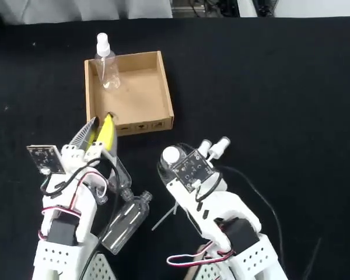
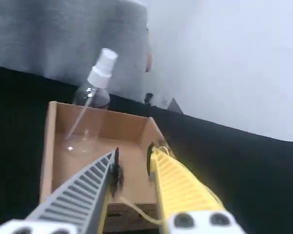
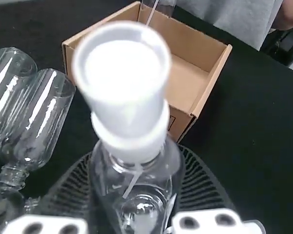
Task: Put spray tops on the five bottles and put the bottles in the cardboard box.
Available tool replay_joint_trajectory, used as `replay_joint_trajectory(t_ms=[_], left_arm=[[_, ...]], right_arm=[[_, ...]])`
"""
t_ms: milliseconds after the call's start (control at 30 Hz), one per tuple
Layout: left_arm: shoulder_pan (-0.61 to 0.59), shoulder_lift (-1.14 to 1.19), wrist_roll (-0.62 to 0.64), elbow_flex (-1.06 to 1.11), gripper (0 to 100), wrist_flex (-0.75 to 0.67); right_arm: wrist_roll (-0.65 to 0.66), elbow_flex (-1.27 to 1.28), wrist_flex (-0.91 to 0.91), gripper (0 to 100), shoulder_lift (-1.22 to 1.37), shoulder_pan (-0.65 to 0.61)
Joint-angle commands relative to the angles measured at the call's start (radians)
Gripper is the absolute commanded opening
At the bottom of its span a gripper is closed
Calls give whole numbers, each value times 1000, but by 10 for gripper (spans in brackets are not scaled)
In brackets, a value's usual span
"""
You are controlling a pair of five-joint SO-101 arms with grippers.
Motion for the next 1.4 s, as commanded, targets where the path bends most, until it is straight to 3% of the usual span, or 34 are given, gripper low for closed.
replay_joint_trajectory(t_ms=[0,500,700,1000,1200,1367], left_arm=[[-50,-11,-9,13,108,-6],[-137,-6,-11,39,105,5],[-136,-9,-11,39,105,109],[-140,-9,-12,39,105,173],[-140,-9,-129,39,105,250],[-140,-9,-137,39,105,275]], right_arm=[[-15,-4,-11,46,-27,26],[-72,-8,-11,46,-27,26],[-149,-12,-17,46,-28,25],[-150,-13,-18,48,-28,25],[-147,-15,-20,49,-28,25],[-147,-19,-21,50,-28,26]])
